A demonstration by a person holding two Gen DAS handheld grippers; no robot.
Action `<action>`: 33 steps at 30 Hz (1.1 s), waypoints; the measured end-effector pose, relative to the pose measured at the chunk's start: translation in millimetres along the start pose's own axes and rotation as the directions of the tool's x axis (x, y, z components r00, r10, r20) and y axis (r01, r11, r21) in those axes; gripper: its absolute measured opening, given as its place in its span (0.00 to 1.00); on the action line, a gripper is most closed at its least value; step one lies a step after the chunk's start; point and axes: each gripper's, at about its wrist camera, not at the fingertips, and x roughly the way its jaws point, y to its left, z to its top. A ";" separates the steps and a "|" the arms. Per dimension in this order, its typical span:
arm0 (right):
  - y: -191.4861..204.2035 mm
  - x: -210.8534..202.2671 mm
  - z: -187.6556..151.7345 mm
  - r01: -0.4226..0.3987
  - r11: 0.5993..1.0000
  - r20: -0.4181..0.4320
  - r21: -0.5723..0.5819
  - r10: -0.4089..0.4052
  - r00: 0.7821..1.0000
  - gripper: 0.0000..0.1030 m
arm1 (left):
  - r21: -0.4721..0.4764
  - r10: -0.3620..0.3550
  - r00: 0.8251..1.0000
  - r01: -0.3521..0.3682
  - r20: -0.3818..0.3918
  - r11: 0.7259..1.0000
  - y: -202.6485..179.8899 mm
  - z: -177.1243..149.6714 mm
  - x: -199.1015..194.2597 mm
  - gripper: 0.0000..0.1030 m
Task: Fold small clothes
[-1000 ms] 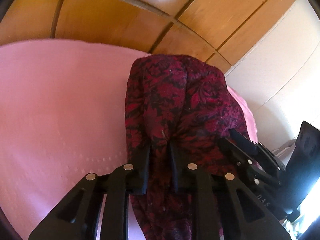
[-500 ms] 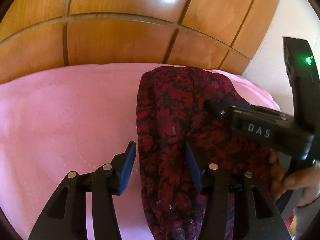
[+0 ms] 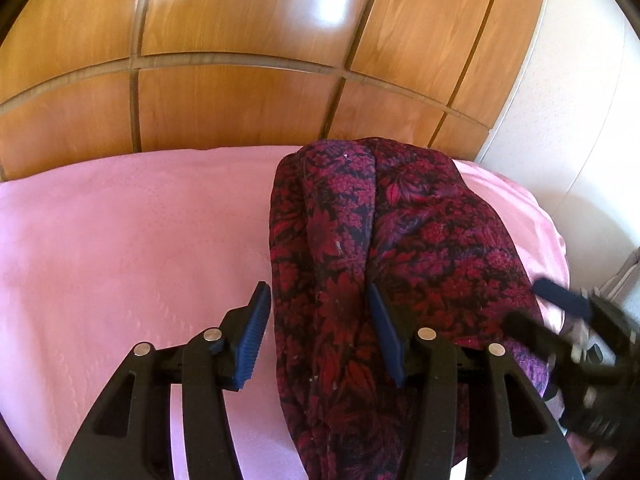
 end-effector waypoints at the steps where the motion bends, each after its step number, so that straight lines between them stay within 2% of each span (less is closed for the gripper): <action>1: -0.5 -3.6 -9.7 0.002 1.000 -0.001 0.007 -0.002 1.000 0.65 | 0.003 0.002 1.000 -0.002 0.001 1.000 0.5 0.3 0.8 0.48; 5: 1.2 0.3 -21.3 0.014 1.000 -0.005 0.028 -0.014 1.000 0.67 | 0.013 0.011 1.000 -0.011 0.005 1.000 -2.9 -1.6 3.6 0.48; 11: 3.9 5.2 -13.2 0.023 0.998 0.012 0.065 -0.024 1.000 0.69 | 0.005 0.026 0.999 -0.026 0.020 1.000 -7.6 -2.8 -4.0 0.48; 13: 4.5 1.4 -13.0 0.026 0.997 0.016 0.076 -0.027 1.000 0.69 | 0.010 0.032 0.999 -0.032 0.035 0.999 -9.5 -4.3 -10.4 0.58; 18: 9.5 -15.2 -12.8 0.039 0.992 0.048 0.119 -0.045 0.998 0.71 | 0.018 0.027 0.998 -0.029 0.062 0.999 -12.7 -7.6 -27.2 0.60; 20: 13.8 -23.8 -15.0 0.069 0.989 0.055 0.130 -0.076 0.996 0.75 | 0.022 0.022 0.998 -0.023 0.067 0.999 -13.2 -9.6 -32.7 0.62; 22: 16.7 -32.4 -18.3 0.093 0.984 0.059 0.155 -0.103 0.993 0.79 | 0.020 0.022 0.997 -0.023 0.076 1.000 -12.2 -13.1 -40.3 0.68; 24: 18.0 -38.3 -21.5 0.114 0.978 0.058 0.175 -0.126 0.990 0.82 | 0.022 0.024 0.996 -0.026 0.084 0.999 -11.5 -16.7 -46.2 0.69; 31: 29.5 -55.2 -45.2 0.208 0.951 0.018 0.230 -0.218 0.976 0.97 | 0.012 0.052 0.994 -0.054 0.100 0.998 -4.3 -42.7 -70.0 0.89; 33: 32.3 -60.4 -52.6 0.242 0.940 0.017 0.242 -0.253 0.967 0.98 | 0.012 0.066 0.993 -0.068 0.100 0.998 -2.4 -51.7 -75.1 0.92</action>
